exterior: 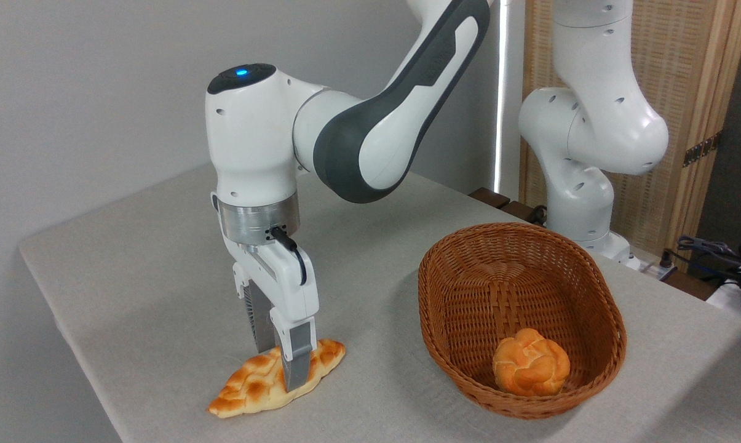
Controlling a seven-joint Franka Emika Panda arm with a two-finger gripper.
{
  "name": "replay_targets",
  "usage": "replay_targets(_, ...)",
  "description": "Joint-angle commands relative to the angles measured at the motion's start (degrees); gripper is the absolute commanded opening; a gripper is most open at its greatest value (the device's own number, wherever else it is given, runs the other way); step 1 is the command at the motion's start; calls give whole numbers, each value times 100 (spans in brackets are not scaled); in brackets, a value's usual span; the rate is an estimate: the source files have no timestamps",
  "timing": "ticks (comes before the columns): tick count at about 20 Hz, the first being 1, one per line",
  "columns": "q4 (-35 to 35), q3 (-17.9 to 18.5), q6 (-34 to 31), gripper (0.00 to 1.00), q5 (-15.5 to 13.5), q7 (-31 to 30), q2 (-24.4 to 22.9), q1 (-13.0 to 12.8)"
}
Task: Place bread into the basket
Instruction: 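Close the gripper on the middle of the braided loaf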
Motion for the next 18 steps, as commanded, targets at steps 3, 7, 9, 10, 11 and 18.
replay_targets(3, -71, -81, 157, 24, 69, -37, -13, 68)
replay_targets(7, -71, -81, 148, 23, 95, -37, -13, 68)
replay_targets(9, -71, -81, 140, 23, 95, -54, -13, 68)
replay_targets(10, -71, -81, 139, 23, 95, -98, -13, 68)
replay_targets(11, -71, -81, 131, 23, 86, -107, -13, 68)
replay_targets(18, -44, -81, 87, 24, 86, -98, -48, 146)
